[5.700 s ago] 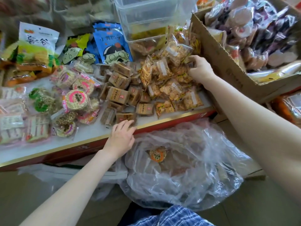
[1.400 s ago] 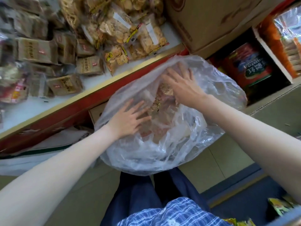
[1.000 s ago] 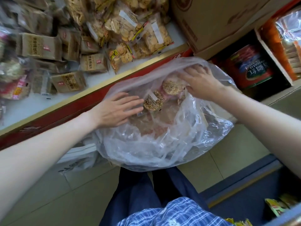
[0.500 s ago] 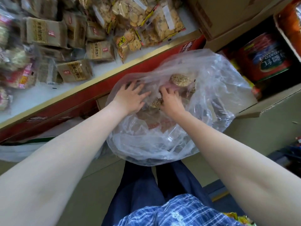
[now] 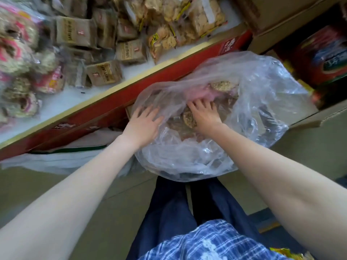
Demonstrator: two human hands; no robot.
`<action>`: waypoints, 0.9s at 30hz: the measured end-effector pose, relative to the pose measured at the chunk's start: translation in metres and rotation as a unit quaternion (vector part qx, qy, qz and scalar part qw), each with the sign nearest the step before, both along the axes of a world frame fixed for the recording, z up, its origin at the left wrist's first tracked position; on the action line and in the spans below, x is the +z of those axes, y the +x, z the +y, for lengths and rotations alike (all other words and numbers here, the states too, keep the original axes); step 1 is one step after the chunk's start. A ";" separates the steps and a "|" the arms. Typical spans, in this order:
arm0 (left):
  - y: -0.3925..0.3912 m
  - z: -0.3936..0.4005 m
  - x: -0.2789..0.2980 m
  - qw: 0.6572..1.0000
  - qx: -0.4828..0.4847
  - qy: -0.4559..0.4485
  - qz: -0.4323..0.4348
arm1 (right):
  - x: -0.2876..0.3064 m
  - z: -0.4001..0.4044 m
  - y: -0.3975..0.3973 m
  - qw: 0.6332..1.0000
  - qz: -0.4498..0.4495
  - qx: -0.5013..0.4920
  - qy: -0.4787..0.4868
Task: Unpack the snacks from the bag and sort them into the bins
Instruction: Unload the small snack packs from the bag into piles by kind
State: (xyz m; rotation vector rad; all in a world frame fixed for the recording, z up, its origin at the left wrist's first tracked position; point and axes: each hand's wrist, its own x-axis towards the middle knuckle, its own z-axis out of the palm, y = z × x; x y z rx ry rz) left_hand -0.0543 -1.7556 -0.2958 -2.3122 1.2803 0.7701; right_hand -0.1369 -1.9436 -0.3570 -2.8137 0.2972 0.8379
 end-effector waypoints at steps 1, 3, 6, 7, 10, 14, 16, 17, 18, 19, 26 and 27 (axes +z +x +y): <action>-0.002 0.007 0.000 1.000 0.007 0.008 -0.002 | 0.001 0.002 -0.006 1.000 -0.008 0.001 -0.019; -0.004 0.017 0.000 1.000 0.023 0.008 -0.002 | 0.009 0.001 -0.016 0.999 -0.030 -0.023 -0.007; -0.004 0.018 0.005 0.999 0.034 -0.005 0.011 | 0.036 -0.011 -0.017 0.987 -0.052 -0.081 0.128; -0.004 0.017 0.010 0.999 0.036 -0.010 0.018 | 0.051 -0.016 -0.012 0.980 -0.064 -0.089 0.165; -0.004 0.016 0.025 0.999 0.019 -0.036 0.000 | 0.097 -0.032 0.007 0.965 -0.120 -0.081 0.218; 0.003 0.021 0.048 0.992 0.073 -0.095 -0.026 | 0.156 -0.039 0.040 0.921 -0.231 -0.169 0.263; 0.008 0.026 0.059 0.987 0.113 -0.111 -0.020 | 0.177 -0.037 0.062 0.904 -0.268 -0.198 0.268; 0.009 0.029 0.063 0.983 0.137 -0.119 -0.012 | 0.185 -0.036 0.072 0.897 -0.274 -0.213 0.272; 0.010 0.031 0.068 0.978 0.166 -0.128 -0.002 | 0.192 -0.033 0.082 0.891 -0.274 -0.229 0.282; 0.010 0.035 0.071 0.970 0.197 -0.140 0.007 | 0.195 -0.030 0.091 0.884 -0.268 -0.242 0.298; 0.016 0.072 0.079 0.918 0.347 -0.192 0.005 | 0.208 0.021 0.132 0.896 -0.210 -0.204 0.335; 0.018 0.081 0.079 0.909 0.364 -0.202 0.000 | 0.210 0.031 0.138 0.906 -0.206 -0.181 0.323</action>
